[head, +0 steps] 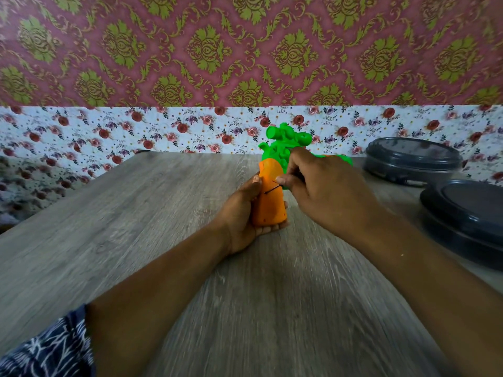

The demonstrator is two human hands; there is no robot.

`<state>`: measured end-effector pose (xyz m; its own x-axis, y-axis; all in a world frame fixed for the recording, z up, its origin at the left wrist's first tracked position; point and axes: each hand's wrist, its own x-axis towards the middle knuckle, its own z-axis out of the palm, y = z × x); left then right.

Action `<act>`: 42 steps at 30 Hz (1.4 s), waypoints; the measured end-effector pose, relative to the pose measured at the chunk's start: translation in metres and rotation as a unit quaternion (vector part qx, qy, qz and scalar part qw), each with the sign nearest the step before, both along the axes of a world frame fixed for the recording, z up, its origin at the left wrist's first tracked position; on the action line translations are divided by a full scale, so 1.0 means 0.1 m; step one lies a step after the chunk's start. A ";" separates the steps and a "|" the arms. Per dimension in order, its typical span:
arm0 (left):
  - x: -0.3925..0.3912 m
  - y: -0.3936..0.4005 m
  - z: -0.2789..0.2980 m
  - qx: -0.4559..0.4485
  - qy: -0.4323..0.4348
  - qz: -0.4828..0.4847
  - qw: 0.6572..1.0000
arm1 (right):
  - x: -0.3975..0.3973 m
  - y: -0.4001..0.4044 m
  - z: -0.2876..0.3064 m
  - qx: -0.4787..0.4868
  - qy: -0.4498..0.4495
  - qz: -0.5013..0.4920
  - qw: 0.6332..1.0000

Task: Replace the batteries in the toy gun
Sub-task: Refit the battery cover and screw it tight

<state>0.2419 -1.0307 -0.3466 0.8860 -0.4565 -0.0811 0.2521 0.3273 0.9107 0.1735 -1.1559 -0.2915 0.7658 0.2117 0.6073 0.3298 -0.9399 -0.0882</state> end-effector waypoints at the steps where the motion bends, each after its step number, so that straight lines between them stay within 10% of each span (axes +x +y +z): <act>1: 0.00 0.00 0.00 0.000 -0.002 0.001 1.000 | 0.00 -0.01 0.01 -0.016 -0.013 -0.022 1.000; 42: 0.05 0.00 -0.03 -0.005 0.016 0.004 1.000 | 0.02 0.02 -0.02 0.044 0.081 0.046 0.995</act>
